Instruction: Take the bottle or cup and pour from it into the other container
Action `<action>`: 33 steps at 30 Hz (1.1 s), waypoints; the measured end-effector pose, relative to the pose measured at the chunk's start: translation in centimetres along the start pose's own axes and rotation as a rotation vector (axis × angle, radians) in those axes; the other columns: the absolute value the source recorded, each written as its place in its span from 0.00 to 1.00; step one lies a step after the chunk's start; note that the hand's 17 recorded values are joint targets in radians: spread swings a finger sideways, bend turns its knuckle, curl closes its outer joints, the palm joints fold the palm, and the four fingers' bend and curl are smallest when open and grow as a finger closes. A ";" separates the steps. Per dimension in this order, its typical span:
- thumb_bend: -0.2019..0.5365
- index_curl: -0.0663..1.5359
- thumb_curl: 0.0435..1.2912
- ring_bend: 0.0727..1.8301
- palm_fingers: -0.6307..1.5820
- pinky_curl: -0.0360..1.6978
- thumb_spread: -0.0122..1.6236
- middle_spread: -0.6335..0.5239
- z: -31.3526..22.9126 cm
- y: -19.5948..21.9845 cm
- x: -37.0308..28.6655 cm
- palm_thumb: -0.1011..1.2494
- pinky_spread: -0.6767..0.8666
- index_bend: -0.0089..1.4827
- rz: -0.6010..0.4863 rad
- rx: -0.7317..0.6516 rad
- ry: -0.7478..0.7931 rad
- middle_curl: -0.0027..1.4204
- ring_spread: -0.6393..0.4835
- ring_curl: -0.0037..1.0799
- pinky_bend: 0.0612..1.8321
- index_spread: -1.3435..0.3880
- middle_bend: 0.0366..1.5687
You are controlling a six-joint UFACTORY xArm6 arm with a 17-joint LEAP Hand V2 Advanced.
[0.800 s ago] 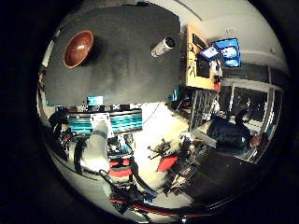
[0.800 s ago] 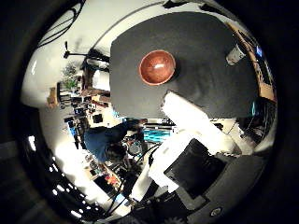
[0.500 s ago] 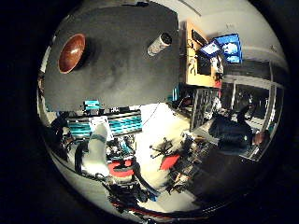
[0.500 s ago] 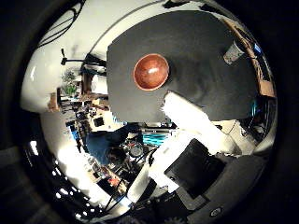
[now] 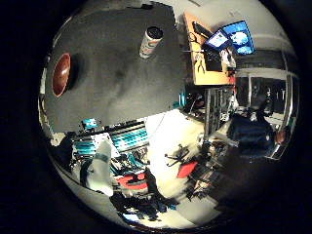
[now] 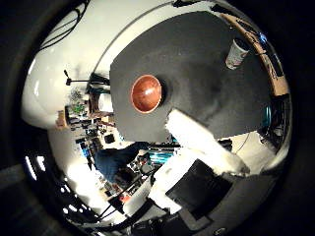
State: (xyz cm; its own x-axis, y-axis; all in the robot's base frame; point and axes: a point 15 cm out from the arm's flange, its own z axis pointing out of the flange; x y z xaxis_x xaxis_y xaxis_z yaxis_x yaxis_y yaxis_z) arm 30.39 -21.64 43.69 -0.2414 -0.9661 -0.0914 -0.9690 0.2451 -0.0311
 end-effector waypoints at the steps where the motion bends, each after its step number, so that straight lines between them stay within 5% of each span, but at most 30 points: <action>1: 0.24 0.24 0.17 0.29 0.45 0.02 0.73 0.47 0.1 0.0 0.7 0.46 0.72 0.11 0.012 0.003 -0.013 0.26 0.62 0.13 0.38 0.56 0.18; 9: 0.23 0.22 0.16 0.31 0.40 0.02 0.70 0.51 0.0 -0.1 6.2 0.37 0.71 0.11 0.083 0.073 -0.012 0.26 0.65 0.15 0.44 0.59 0.18; 20: 0.24 0.21 0.17 0.33 0.37 0.02 0.67 0.55 0.5 0.2 12.4 0.31 0.72 0.11 0.203 0.254 -0.212 0.26 0.68 0.17 0.48 0.61 0.19; 33: 0.24 0.21 0.19 0.36 0.37 0.02 0.65 0.58 3.6 -0.5 20.0 0.35 0.72 0.11 0.326 0.445 -0.399 0.26 0.69 0.18 0.50 0.64 0.22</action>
State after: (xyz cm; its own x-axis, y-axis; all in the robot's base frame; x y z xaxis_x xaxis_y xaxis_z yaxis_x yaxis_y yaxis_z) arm 26.21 -40.84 38.33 -0.3970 -0.7540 -0.5234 -0.7155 0.6114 -0.3381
